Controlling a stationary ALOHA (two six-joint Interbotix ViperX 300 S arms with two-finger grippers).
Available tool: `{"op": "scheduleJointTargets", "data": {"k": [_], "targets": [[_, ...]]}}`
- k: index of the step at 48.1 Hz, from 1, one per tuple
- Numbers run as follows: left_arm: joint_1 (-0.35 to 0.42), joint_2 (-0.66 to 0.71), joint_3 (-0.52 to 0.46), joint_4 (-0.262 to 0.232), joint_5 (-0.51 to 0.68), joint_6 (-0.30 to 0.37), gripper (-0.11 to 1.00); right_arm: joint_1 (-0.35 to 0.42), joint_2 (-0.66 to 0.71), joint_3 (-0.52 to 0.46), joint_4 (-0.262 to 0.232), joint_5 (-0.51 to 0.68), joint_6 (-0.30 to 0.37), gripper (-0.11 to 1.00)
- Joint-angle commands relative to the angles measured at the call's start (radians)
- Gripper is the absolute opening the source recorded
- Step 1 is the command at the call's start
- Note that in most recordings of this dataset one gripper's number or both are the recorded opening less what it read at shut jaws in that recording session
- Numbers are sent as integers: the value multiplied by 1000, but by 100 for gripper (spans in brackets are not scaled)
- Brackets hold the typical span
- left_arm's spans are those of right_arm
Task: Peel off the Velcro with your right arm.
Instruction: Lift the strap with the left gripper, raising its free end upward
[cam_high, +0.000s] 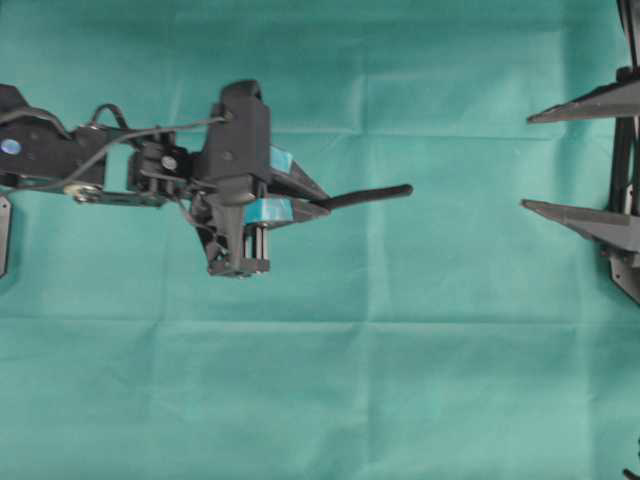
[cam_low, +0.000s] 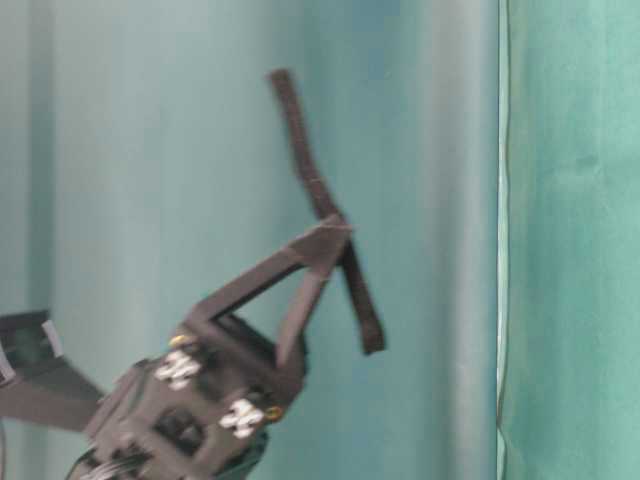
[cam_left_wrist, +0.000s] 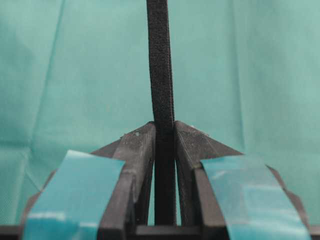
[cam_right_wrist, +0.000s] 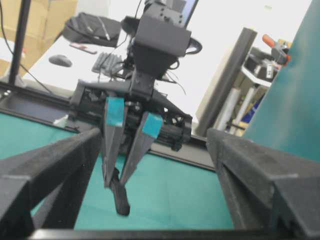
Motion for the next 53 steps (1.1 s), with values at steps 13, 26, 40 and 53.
{"op": "scheduleJointTargets", "data": {"k": [13, 26, 40, 53], "targets": [[0, -92, 66, -8, -184, -55, 10, -17, 67, -49, -5, -5, -153, 82], [-2, -114, 110, -9, -296, -232, 10, -49, 132, -55, -5, -43, -311, 81], [0, -114, 127, -9, -362, -387, 10, -75, 222, -75, -3, -78, -411, 81], [0, -118, 138, -9, -376, -431, 10, -83, 273, -100, -3, -80, -420, 81]]}}
